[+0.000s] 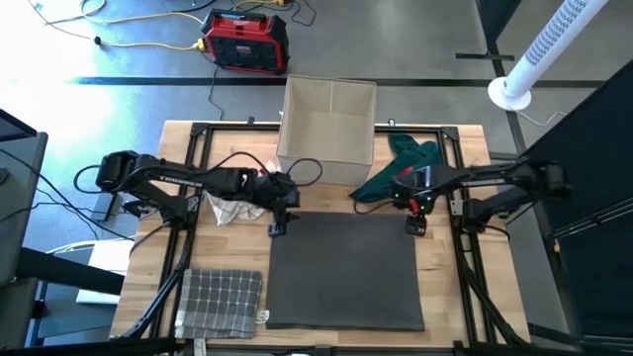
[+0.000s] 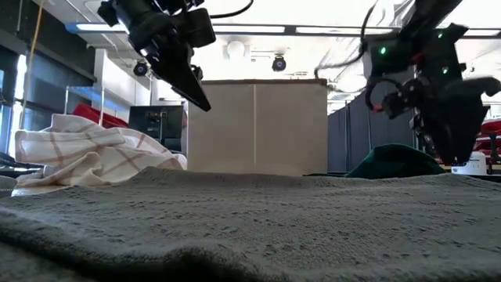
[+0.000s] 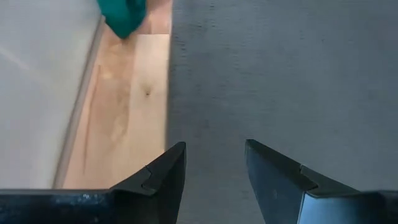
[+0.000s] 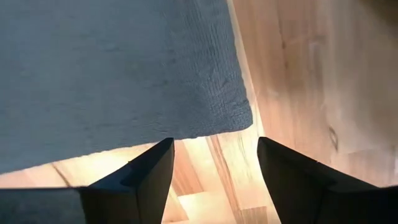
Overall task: Fold towel
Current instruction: Fold the dark grey towel
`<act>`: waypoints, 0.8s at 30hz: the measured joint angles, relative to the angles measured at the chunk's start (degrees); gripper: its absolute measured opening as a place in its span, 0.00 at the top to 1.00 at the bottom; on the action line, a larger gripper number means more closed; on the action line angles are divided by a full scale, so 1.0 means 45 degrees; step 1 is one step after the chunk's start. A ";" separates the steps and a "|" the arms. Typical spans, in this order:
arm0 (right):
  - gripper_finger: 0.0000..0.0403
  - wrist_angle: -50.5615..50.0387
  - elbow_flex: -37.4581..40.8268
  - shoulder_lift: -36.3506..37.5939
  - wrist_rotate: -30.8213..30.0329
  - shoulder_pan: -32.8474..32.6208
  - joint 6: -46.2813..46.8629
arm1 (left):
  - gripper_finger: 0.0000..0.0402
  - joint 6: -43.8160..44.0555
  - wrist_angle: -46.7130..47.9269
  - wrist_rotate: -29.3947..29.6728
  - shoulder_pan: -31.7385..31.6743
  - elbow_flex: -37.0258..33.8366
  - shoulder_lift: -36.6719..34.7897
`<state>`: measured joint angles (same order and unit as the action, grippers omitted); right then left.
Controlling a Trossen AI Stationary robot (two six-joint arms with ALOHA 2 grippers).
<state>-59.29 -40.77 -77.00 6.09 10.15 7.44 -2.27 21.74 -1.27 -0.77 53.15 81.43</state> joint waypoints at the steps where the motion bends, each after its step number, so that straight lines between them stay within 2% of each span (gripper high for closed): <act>1: 0.45 -0.0003 0.0000 -0.0274 -0.0015 0.0000 0.0000 | 0.61 0.0047 0.0039 0.0009 0.0068 0.0002 0.0000; 6: 0.45 -0.0081 -0.0097 -0.1230 -0.0302 0.0000 0.0056 | 0.61 0.0123 0.0394 0.0022 0.0309 0.0005 0.0000; 15: 0.45 0.0622 -0.0978 -0.1385 -0.1203 0.0104 -0.0763 | 0.61 -0.0056 0.0542 0.0054 0.0359 0.0005 0.0000; 24: 0.46 0.1049 -0.0593 -0.2718 -0.0980 0.0248 -0.1626 | 0.61 -0.0405 0.0558 0.0062 0.0359 0.0005 -0.0005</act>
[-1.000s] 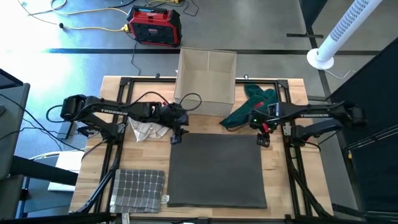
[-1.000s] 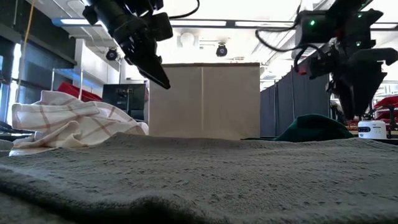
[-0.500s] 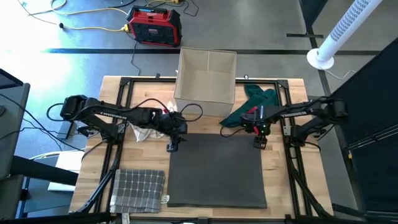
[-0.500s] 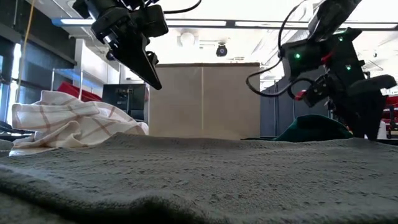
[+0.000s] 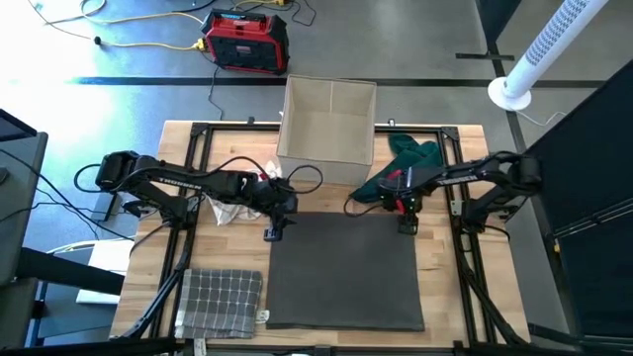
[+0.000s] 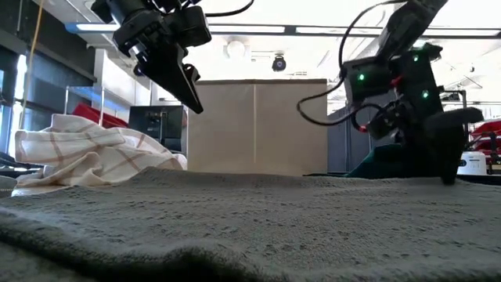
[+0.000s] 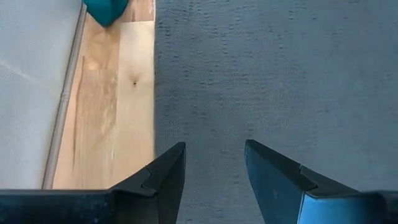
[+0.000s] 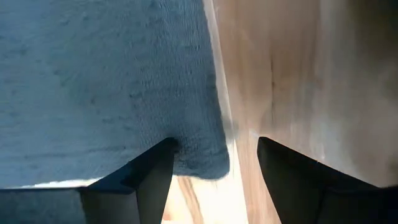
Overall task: Fold towel
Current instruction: Fold the dark grey towel
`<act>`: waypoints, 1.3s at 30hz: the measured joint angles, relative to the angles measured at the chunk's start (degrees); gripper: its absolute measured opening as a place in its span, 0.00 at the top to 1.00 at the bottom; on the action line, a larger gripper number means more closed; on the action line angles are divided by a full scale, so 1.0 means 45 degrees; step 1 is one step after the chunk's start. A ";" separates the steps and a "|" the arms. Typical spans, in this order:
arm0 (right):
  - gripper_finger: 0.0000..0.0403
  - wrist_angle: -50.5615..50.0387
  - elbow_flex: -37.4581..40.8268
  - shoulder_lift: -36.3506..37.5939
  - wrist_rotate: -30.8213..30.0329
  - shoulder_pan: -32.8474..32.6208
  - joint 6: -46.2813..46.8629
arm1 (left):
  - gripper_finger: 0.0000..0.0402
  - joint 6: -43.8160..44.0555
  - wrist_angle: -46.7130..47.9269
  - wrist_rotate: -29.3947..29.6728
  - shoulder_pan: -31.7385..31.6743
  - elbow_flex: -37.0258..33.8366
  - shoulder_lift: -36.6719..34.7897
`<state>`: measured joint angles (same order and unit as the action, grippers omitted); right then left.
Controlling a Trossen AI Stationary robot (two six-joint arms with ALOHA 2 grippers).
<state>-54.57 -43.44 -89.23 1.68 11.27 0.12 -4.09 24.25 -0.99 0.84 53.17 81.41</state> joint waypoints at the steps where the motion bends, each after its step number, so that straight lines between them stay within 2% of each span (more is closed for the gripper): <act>1: 0.48 -0.0023 0.0005 -0.0148 -0.0040 0.0000 0.0045 | 0.61 -0.0018 0.0000 0.0022 0.0000 0.0000 0.0000; 4: 0.60 -0.0042 -0.0021 -0.0441 -0.0173 0.0000 0.0190 | 0.61 -0.0011 -0.0005 0.0047 -0.0015 0.0000 0.0000; 8: 0.90 -0.0098 -0.0024 -0.0564 -0.0158 0.0000 0.0208 | 0.61 0.0154 -0.0005 0.0008 -0.0019 0.0000 0.0000; 10: 0.97 -0.0092 -0.0014 -0.0524 -0.0197 0.0000 0.0274 | 0.61 0.0161 -0.0010 -0.0130 -0.0005 0.0000 0.0014; 14: 0.96 0.0024 0.0000 -0.0490 -0.0466 0.0000 0.0831 | 0.61 -0.0264 -0.0031 -0.0329 0.0089 0.0000 0.0297; 21: 0.99 0.0276 0.0005 -0.0482 -0.0974 -0.0009 0.0869 | 0.58 0.0892 0.0923 0.1704 0.0012 0.0014 0.2246; 26: 0.99 0.0378 0.0000 -0.0481 -0.1296 -0.0010 0.0608 | 0.56 0.1871 0.2363 0.2973 -0.0521 0.0010 0.3213; 33: 0.99 0.0387 0.0001 -0.0481 -0.1337 -0.0010 0.0300 | 0.55 0.1620 0.1962 0.1873 -0.1232 0.0010 0.3322; 39: 0.99 0.0389 0.0005 -0.0486 -0.1337 -0.0010 0.0300 | 0.58 0.1528 0.1959 0.1773 -0.1606 0.0010 0.3676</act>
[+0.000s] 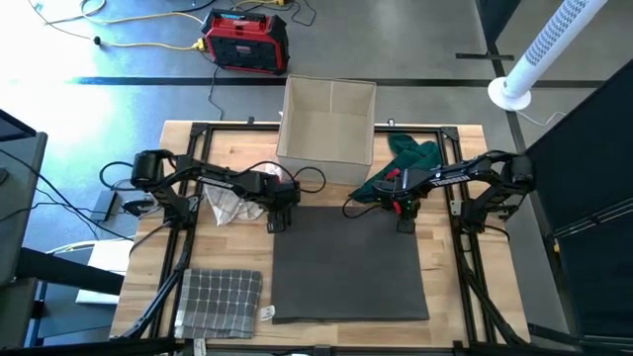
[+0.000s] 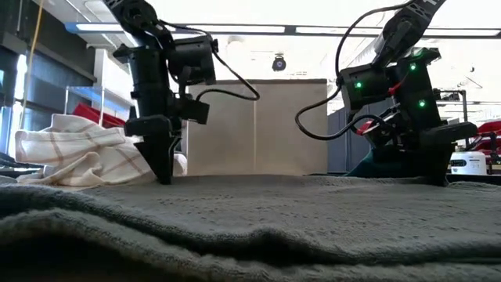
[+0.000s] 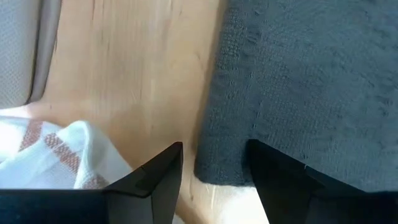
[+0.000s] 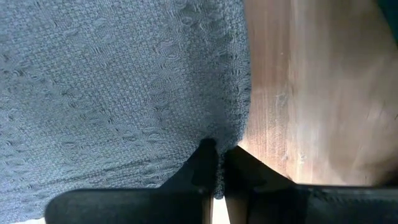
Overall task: Fold towel
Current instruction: Fold the dark grey towel
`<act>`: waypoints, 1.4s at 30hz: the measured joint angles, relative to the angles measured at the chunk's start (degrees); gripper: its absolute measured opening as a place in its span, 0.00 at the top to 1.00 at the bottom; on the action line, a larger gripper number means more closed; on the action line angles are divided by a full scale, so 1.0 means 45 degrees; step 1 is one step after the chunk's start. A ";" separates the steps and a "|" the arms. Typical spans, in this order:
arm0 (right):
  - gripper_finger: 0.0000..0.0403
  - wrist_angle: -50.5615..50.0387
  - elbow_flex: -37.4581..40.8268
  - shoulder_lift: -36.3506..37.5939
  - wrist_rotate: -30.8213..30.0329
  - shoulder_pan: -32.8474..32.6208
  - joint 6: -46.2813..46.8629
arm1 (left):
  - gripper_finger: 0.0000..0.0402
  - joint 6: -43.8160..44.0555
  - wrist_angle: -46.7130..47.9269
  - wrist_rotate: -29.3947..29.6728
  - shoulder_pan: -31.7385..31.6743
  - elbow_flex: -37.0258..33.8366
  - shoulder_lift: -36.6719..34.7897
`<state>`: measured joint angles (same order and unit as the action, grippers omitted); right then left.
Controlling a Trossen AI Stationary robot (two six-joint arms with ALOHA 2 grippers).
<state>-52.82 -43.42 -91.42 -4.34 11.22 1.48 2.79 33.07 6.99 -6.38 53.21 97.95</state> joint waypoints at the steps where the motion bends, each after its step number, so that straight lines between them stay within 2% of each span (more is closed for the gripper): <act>1: 0.99 0.0000 0.0000 0.0000 0.0000 0.0000 0.0000 | 0.60 0.0036 0.0034 -0.0005 -0.0049 0.0007 0.0057; 5: 0.99 0.0010 0.0000 0.0000 0.0004 0.0005 0.0030 | 0.73 0.0114 0.0009 0.0096 -0.0161 0.0062 0.0303; 12: 0.99 -0.0326 -0.0086 0.0431 -0.0122 0.0005 0.0814 | 0.95 0.0179 0.1045 0.1342 -0.0116 0.0598 0.0340; 16: 0.99 -0.0980 -0.0490 0.1403 -0.0126 0.0005 0.1154 | 0.96 0.0316 0.2409 0.2412 0.0040 0.1706 0.0317; 23: 0.99 -0.3440 -0.1533 0.3456 -0.0127 -0.0720 0.2260 | 0.97 0.0295 0.4546 0.2461 0.0729 0.3493 0.0317; 28: 1.00 -0.5018 -0.2254 0.4828 0.0044 -0.2279 0.3770 | 0.97 0.0369 0.6235 0.1435 0.1653 0.4450 0.0312; 31: 1.00 -0.5145 -0.2435 0.5541 0.0533 -0.3575 0.5023 | 0.97 0.0421 0.6616 0.0881 0.2424 0.4724 0.0312; 35: 1.00 -0.4699 -0.2443 0.6088 0.0768 -0.5723 0.6692 | 0.97 0.0824 0.6499 0.0551 0.3525 0.4837 0.0312; 42: 1.00 -0.2393 -0.2443 0.5887 0.0731 -0.9445 0.8887 | 0.97 0.1982 0.5813 0.1349 0.5545 0.4838 0.0312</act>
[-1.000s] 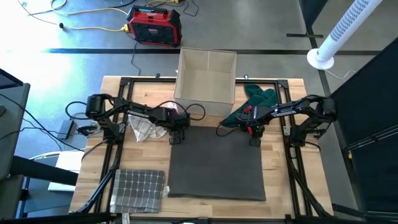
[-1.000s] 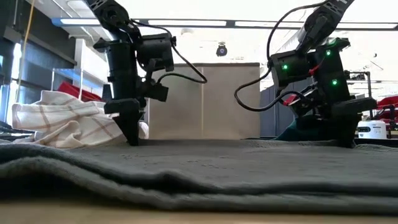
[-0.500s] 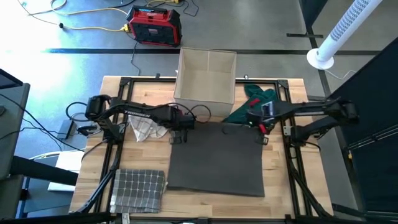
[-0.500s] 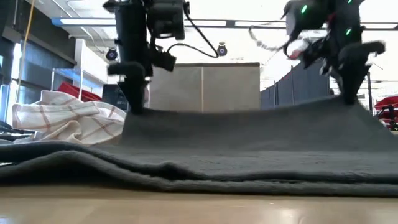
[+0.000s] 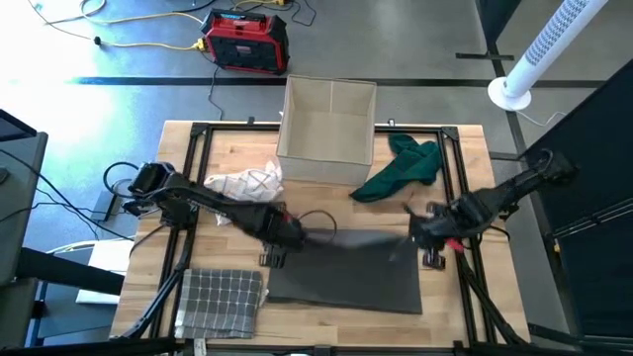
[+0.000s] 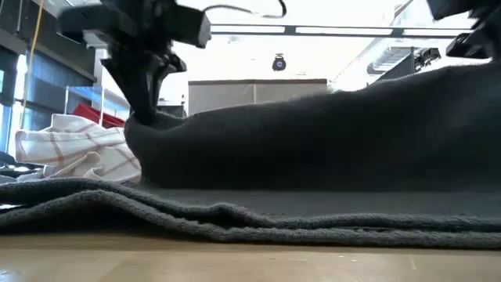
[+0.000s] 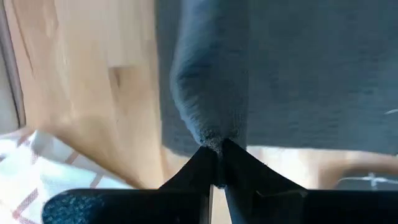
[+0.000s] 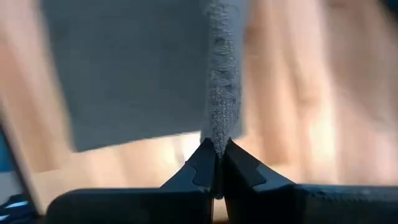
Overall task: Fold towel
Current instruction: Fold the dark grey towel
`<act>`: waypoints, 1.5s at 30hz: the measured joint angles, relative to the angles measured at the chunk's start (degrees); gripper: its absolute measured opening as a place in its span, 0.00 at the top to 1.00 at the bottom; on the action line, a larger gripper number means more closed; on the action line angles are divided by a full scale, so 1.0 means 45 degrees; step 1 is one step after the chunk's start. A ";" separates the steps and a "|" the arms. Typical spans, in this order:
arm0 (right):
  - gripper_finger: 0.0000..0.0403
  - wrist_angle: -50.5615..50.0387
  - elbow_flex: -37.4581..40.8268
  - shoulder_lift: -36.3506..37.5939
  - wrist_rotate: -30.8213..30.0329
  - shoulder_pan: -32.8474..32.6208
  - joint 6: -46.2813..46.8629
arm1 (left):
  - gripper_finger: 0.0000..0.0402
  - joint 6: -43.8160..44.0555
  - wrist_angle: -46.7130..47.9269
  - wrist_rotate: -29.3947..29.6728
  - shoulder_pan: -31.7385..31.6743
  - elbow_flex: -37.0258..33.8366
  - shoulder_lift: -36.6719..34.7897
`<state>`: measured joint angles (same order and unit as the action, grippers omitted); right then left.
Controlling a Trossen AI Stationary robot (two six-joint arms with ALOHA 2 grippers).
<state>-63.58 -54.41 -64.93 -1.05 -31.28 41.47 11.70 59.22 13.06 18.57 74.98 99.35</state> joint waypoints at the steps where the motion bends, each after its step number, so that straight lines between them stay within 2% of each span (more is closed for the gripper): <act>1: 1.00 0.0437 0.0000 -0.0054 -0.0051 -0.0484 0.0274 | 0.97 0.0186 -0.0089 0.0213 0.0291 0.0000 0.0000; 4: 1.00 0.1884 0.0000 -0.0340 -0.0559 -0.1838 0.1094 | 0.97 0.0796 -0.0395 0.0566 0.1113 0.0000 0.0000; 8: 1.00 0.2990 0.0000 -0.1067 -0.1057 -0.3324 0.2156 | 0.97 0.1633 -0.0676 -0.0062 0.2052 0.0000 0.0000; 11: 1.00 0.3325 0.0000 -0.1911 -0.1048 -0.4101 0.2850 | 0.97 0.2436 -0.0850 -0.0564 0.2613 0.0000 0.0000; 15: 1.00 0.3607 0.0000 -0.3197 -0.0704 -0.4756 0.3427 | 0.97 0.3408 -0.1024 -0.0588 0.3202 0.0000 0.0000; 23: 0.99 0.5126 0.0000 -0.5431 -0.0075 -0.5000 0.3013 | 0.97 0.3497 -0.3252 -0.0277 0.3708 -0.0486 0.0058; 30: 0.96 0.5261 0.0000 -0.6137 0.0637 -0.5005 0.3760 | 0.95 0.4625 -0.3611 -0.1188 0.3781 -0.1279 0.0058; 36: 0.85 0.5333 0.0000 -0.6143 0.1076 -0.5005 0.4551 | 0.80 0.5686 -0.3657 -0.1608 0.3696 -0.1545 0.0063; 39: 0.78 0.5379 -0.0073 -0.6135 0.1942 -0.5067 0.4955 | 0.73 0.6057 -0.3910 -0.2039 0.3701 -0.1545 0.0063; 42: 0.74 0.5313 -0.0395 -0.6135 0.3069 -0.5145 0.5404 | 0.70 0.6197 -0.3920 -0.2863 0.3701 -0.1545 0.0049; 45: 0.73 0.4605 -0.0980 -0.6135 0.2983 -0.5275 0.5838 | 0.69 0.6759 -0.3636 -0.3400 0.3701 -0.1384 0.0049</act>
<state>-42.86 -58.82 -92.53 12.37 -55.01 67.74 42.12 42.86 -2.24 35.22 68.75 99.57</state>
